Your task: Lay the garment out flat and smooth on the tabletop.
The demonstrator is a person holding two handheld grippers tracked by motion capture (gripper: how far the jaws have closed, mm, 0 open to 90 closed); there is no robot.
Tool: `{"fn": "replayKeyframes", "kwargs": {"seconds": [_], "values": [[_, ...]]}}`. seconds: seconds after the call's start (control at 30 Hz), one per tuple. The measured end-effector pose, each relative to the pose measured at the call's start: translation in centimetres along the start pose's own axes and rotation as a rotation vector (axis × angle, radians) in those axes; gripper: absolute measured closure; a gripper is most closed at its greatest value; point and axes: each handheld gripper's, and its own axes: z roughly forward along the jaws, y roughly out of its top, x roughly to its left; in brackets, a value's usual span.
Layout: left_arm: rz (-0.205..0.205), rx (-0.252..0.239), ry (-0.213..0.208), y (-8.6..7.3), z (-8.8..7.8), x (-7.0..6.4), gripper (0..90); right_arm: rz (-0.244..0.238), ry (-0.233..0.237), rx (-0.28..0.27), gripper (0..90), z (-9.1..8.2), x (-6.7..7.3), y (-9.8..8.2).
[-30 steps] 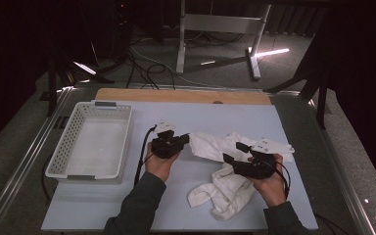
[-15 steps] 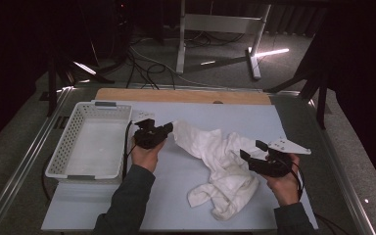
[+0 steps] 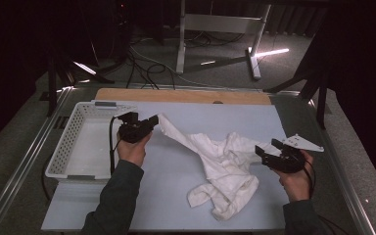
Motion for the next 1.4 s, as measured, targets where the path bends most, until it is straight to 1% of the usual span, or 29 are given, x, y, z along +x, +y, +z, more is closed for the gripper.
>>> {"fn": "replayKeyframes", "kwargs": {"seconds": [0.1, 0.13, 0.17, 0.2, 0.23, 0.33, 0.43, 0.57, 0.67, 0.87, 0.9, 0.93, 0.97, 1.07, 1.13, 1.27, 1.4], "values": [[-0.01, -0.006, 0.006, 0.4, -0.3, 0.4, 89.6, 0.025, -0.031, 0.008, 26.5, -0.1, -1.3, -0.2], [-0.01, -0.006, 0.006, 0.4, -0.3, 0.4, 89.6, 0.025, -0.031, 0.008, 26.5, -0.1, -1.3, -0.2], [-0.011, -0.008, 0.014, 0.6, -0.4, 0.6, 89.6, 0.032, -0.038, 0.009, 26.5, -0.1, -1.8, -0.2], [-0.013, -0.01, 0.018, 0.7, -0.5, 0.7, 89.6, 0.045, -0.068, 0.024, 26.7, -0.1, -2.8, -0.4], [-0.016, -0.012, 0.02, 0.8, -0.6, 0.9, 89.6, 0.048, -0.079, 0.027, 26.9, 0.0, -3.2, -0.5], [-0.029, -0.022, 0.03, 1.1, -0.8, 1.4, 89.6, 0.067, -0.114, 0.052, 29.5, 0.1, -4.5, -0.9], [-0.036, -0.03, 0.039, 1.4, -1.1, 1.9, 89.5, 0.07, -0.159, 0.082, 32.3, 0.3, -5.7, -1.5], [-0.044, -0.038, 0.045, 1.5, -1.5, 2.4, 89.5, 0.097, -0.188, 0.111, 35.6, 0.5, -6.9, -2.2], [-0.042, -0.035, 0.047, 1.4, -1.6, 2.6, 89.5, 0.107, -0.205, 0.12, 36.8, 0.7, -7.6, -2.8], [-0.04, -0.032, 0.04, 1.3, -1.5, 2.8, 89.3, 0.126, -0.233, 0.169, 39.8, 1.3, -8.6, -4.0], [-0.04, -0.031, 0.04, 1.4, -1.5, 2.9, 89.3, 0.135, -0.244, 0.173, 40.7, 1.4, -8.7, -4.1], [-0.039, -0.031, 0.041, 1.4, -1.6, 3.0, 89.3, 0.123, -0.247, 0.177, 42.1, 1.4, -9.0, -4.3], [-0.044, -0.032, 0.042, 1.4, -1.6, 3.0, 89.3, 0.126, -0.257, 0.182, 43.0, 1.6, -9.1, -4.5], [-0.051, -0.034, 0.054, 1.5, -1.7, 3.4, 89.3, 0.127, -0.268, 0.219, 46.8, 1.9, -9.7, -5.1], [-0.053, -0.037, 0.061, 1.5, -1.8, 3.7, 89.3, 0.135, -0.271, 0.236, 50.2, 2.1, -10.0, -5.4], [-0.072, -0.045, 0.072, 1.6, -1.9, 4.2, 89.3, 0.161, -0.269, 0.262, 54.6, 2.6, -10.4, -5.9], [-0.077, -0.045, 0.077, 1.8, -1.9, 4.5, 89.3, 0.158, -0.268, 0.291, 57.0, 2.9, -10.5, -6.0]]}}
